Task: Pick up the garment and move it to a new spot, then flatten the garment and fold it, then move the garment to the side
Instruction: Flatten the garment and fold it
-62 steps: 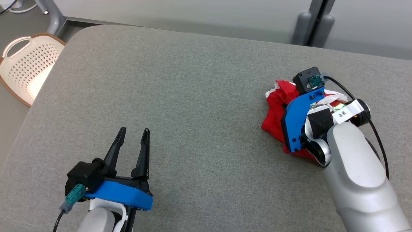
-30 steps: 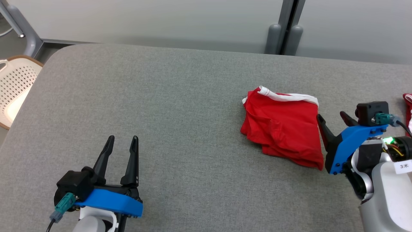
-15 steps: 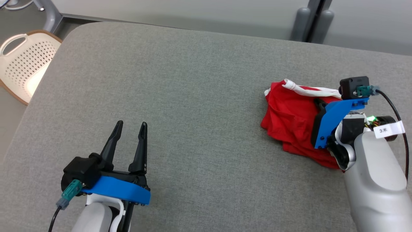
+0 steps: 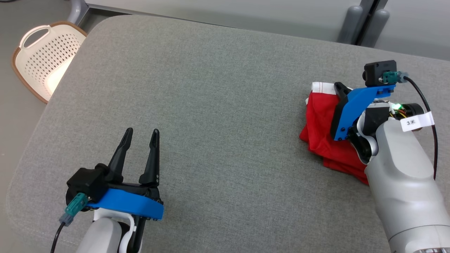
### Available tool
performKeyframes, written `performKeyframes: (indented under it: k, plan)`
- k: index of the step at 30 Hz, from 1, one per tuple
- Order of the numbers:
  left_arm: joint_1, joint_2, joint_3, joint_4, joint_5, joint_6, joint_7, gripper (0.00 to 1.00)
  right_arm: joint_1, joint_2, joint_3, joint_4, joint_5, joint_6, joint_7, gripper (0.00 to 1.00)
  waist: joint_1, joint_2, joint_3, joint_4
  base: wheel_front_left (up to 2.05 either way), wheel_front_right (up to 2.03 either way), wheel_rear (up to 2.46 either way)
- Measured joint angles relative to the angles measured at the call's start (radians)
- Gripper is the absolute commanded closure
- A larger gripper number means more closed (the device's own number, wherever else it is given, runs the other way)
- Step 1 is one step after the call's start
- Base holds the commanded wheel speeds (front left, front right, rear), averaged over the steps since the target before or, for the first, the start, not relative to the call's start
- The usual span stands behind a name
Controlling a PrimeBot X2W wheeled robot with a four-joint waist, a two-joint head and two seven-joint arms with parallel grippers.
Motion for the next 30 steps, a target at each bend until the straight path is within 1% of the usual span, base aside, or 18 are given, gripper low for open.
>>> performKeyframes:
  k: [4,7,10,14,17,20,24,28,30]
  plan:
    - [0.017,0.002,0.018,0.000,0.005,0.000,0.000,0.00,0.002,-0.011,0.035,0.002,0.033,0.000,-0.048,1.00,0.0000,0.0000,-0.017,-0.019,0.00,0.00,0.00]
    - [0.034,0.006,0.029,-0.001,0.008,0.000,0.000,0.00,0.024,-0.044,0.053,-0.021,0.058,0.000,-0.072,1.00,-0.0001,0.0000,-0.035,-0.038,0.00,0.00,0.00]
    - [0.049,0.006,0.032,-0.002,0.009,0.000,0.000,0.00,0.076,-0.084,0.066,-0.050,0.067,0.000,-0.091,1.00,-0.0002,0.0000,-0.057,-0.056,0.00,0.00,0.00]
    - [0.067,0.009,0.036,0.001,0.010,0.000,0.000,0.00,0.160,-0.102,0.084,-0.088,0.072,0.000,-0.101,1.00,-0.0002,0.0000,-0.086,-0.077,0.00,0.00,0.00]
    - [0.073,0.010,0.039,0.001,0.010,0.000,0.000,0.00,0.216,-0.091,0.117,-0.110,0.075,0.000,-0.114,1.00,-0.0003,0.0000,-0.101,-0.091,0.00,0.00,0.00]
    - [0.075,0.012,0.039,0.001,0.010,0.000,0.000,0.00,0.258,-0.054,0.178,-0.119,0.082,0.000,-0.124,1.00,-0.0003,0.0000,-0.106,-0.097,0.00,0.00,0.00]
    - [0.075,0.013,0.041,-0.003,0.010,0.000,0.000,0.00,0.274,-0.003,0.273,-0.117,0.112,0.000,-0.146,1.00,-0.0003,0.0000,-0.101,-0.098,0.00,0.00,0.00]
    - [0.075,0.014,0.046,-0.004,0.010,0.000,0.000,0.00,0.279,0.011,0.375,-0.099,0.175,0.000,-0.158,1.00,-0.0002,0.0000,-0.097,-0.095,0.00,0.00,0.00]
    - [0.075,0.013,0.045,0.000,0.010,0.000,0.000,0.00,0.293,0.010,0.466,-0.116,0.264,0.000,-0.162,1.00,-0.0002,0.0000,-0.100,-0.090,0.00,0.00,0.00]
